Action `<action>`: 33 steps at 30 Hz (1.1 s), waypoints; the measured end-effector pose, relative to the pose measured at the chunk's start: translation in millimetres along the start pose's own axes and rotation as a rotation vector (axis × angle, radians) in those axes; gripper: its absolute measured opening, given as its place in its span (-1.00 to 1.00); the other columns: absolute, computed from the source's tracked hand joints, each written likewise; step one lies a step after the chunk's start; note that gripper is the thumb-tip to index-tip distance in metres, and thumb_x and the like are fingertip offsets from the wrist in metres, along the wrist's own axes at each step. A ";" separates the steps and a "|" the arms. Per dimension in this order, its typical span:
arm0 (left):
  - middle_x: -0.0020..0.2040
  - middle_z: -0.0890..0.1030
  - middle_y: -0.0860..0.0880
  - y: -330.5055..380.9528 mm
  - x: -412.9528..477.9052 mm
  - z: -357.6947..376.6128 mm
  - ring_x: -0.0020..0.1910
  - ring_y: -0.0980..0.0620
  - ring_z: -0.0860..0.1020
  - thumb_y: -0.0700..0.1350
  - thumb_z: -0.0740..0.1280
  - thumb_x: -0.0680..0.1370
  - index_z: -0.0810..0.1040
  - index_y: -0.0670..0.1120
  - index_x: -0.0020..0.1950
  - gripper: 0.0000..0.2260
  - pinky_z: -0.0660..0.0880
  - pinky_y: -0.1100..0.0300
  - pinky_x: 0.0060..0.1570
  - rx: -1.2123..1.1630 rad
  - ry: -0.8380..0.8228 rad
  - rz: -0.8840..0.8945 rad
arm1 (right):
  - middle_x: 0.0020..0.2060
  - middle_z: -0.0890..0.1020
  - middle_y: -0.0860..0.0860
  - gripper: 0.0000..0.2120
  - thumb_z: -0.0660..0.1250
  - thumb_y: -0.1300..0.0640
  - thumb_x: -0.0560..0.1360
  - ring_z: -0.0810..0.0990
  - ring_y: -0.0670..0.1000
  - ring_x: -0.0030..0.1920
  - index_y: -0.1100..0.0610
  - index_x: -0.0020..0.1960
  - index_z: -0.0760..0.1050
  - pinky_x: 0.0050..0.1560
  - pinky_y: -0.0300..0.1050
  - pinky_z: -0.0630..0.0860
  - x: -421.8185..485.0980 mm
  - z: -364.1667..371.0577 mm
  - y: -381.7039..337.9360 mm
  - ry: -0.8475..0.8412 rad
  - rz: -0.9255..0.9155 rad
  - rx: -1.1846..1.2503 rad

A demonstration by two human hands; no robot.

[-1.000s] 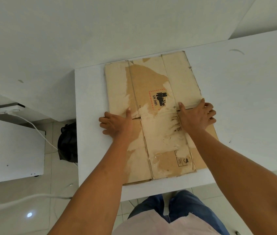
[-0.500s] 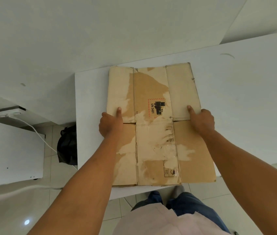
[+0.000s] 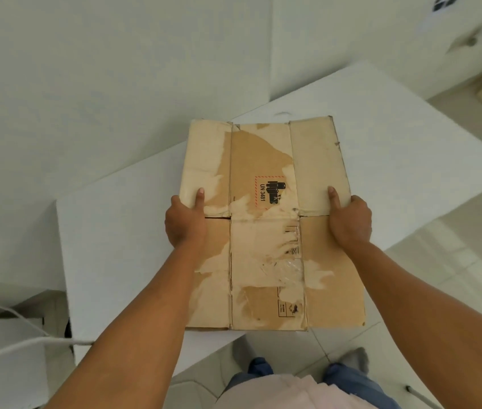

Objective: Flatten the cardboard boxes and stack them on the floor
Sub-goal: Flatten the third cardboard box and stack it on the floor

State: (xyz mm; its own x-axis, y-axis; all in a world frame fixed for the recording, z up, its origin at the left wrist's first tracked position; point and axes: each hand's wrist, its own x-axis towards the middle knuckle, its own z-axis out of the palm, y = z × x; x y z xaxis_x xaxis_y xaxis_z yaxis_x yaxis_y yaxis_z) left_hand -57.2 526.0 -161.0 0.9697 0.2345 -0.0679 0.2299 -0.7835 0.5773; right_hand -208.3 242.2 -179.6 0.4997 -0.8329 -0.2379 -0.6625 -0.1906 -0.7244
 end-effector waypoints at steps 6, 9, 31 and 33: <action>-0.09 0.59 -0.09 113.8 -69.6 55.3 -0.15 -0.14 0.57 0.45 0.18 0.52 0.44 -0.11 0.05 -0.41 0.53 0.03 -0.26 -0.044 0.004 0.118 | -0.18 0.54 -0.06 -0.36 0.14 -0.48 0.55 0.56 0.11 -0.11 0.14 0.00 0.46 -0.05 0.06 0.49 63.7 -119.1 36.5 0.106 0.006 0.058; -0.08 0.59 -0.08 168.9 -112.3 89.1 -0.14 -0.13 0.58 0.44 0.18 0.52 0.44 -0.11 0.07 -0.40 0.55 0.03 -0.24 -0.062 -0.001 0.162 | -0.14 0.57 -0.01 -0.36 0.13 -0.49 0.54 0.58 0.12 -0.10 0.12 0.01 0.47 -0.05 0.08 0.53 98.4 -179.1 63.1 0.148 0.014 0.075; -0.15 0.53 -0.02 481.9 -251.2 366.5 -0.18 -0.13 0.52 0.44 0.19 0.52 0.41 -0.08 0.02 -0.45 0.45 0.07 -0.28 -0.130 -0.147 0.312 | -0.18 0.59 0.02 -0.39 0.16 -0.49 0.53 0.59 0.16 -0.14 0.10 -0.09 0.44 -0.12 0.08 0.52 377.9 -428.4 199.0 0.353 0.167 0.051; -0.15 0.54 -0.04 510.4 -258.0 389.9 -0.19 -0.13 0.51 0.43 0.19 0.53 0.41 -0.09 0.03 -0.44 0.43 0.09 -0.29 -0.131 -0.176 0.307 | -0.18 0.60 0.02 -0.38 0.16 -0.48 0.53 0.59 0.16 -0.14 0.11 -0.07 0.45 -0.14 0.06 0.51 408.5 -445.6 204.1 0.363 0.184 0.033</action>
State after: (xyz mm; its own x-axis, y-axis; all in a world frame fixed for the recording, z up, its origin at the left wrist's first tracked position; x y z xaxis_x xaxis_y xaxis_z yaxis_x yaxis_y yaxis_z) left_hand -158.1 -158.7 -166.1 0.9937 -0.1115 -0.0077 -0.0753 -0.7191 0.6908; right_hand -388.0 -368.6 -136.4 0.1415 -0.9819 -0.1262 -0.7014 -0.0095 -0.7127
